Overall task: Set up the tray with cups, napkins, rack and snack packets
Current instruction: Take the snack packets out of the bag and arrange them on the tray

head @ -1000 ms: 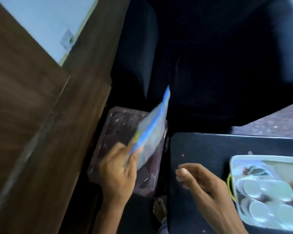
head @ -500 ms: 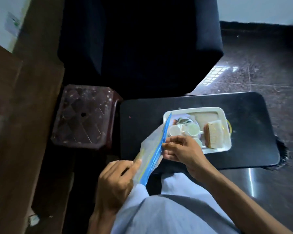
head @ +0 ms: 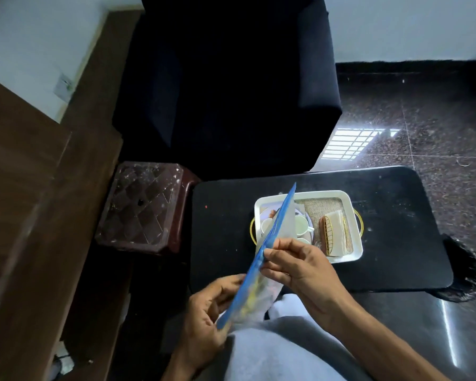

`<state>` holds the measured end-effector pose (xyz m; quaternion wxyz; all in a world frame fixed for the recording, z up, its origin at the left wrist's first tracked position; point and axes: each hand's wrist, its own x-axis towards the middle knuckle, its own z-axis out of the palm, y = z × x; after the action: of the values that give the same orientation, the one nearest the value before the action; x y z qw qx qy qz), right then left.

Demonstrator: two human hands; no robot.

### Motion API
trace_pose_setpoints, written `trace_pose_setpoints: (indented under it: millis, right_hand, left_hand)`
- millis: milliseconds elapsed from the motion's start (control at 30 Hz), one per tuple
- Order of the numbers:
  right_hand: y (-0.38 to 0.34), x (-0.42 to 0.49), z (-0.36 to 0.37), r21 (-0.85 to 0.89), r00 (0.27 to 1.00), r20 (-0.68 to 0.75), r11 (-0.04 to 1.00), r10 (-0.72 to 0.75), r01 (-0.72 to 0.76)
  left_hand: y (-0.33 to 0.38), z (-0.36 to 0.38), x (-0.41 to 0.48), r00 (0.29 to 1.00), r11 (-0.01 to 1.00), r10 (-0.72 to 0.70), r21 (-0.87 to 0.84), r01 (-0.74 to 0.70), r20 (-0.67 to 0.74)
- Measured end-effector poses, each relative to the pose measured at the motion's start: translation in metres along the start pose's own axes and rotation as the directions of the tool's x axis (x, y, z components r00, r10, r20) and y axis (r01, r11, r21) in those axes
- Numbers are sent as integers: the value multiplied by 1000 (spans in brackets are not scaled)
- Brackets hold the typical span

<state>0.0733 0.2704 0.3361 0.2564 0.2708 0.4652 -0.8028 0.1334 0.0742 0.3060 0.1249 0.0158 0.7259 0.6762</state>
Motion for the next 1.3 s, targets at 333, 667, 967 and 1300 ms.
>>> trace_pose_setpoints:
  millis: [333,667,967,1300]
  right_hand:
    - [-14,-17,18,-328,954,108,896,-278,298]
    - [12,-29,36,-567,905,28,739,-425,364]
    - [18,-35,27,-155,961,-93,957,-260,244]
    - [-23,-34,-19,-9,967,-85,970,-241,242]
  left_hand:
    - [40,-3,50,946,941,-252,-177,289,207]
    - [26,24,63,997,984,6,177,7,-75]
    - [27,36,63,995,998,-69,-10,69,-68]
    - [50,101,87,950,927,-228,-347,145,-214]
